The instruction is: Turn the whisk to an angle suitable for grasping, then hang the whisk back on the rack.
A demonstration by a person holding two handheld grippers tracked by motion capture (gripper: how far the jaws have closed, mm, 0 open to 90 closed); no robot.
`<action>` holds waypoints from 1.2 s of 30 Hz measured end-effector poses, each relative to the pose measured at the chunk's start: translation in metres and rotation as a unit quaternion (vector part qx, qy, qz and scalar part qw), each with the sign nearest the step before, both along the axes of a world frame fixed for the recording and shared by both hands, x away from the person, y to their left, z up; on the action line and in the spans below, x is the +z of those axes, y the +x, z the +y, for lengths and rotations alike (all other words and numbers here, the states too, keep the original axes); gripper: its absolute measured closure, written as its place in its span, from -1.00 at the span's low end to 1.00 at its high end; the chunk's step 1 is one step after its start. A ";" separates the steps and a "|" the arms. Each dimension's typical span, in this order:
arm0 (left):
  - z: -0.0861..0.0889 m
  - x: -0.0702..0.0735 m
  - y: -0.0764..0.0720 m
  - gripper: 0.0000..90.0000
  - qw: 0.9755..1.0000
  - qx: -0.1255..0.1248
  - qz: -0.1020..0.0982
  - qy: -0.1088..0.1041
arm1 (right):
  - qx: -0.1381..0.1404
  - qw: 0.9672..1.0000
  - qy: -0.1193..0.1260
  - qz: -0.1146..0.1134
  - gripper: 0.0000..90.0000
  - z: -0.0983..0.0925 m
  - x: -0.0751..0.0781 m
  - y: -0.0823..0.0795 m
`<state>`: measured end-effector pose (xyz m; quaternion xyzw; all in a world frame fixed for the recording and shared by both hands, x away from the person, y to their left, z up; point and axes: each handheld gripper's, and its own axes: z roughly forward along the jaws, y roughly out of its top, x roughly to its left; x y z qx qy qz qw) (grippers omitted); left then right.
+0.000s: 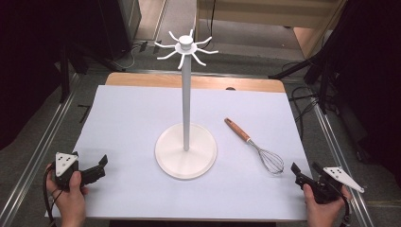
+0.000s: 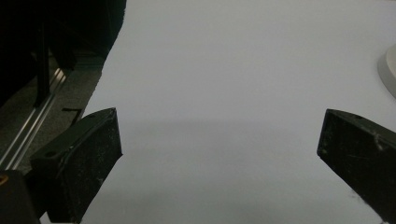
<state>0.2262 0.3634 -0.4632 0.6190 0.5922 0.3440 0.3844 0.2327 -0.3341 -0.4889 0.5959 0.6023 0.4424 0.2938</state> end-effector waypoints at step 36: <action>0.000 0.000 -0.001 -0.99 1.000 -0.004 -0.001 0.002 | 0.108 0.991 -0.034 0.068 -0.03 0.027 0.037 0.011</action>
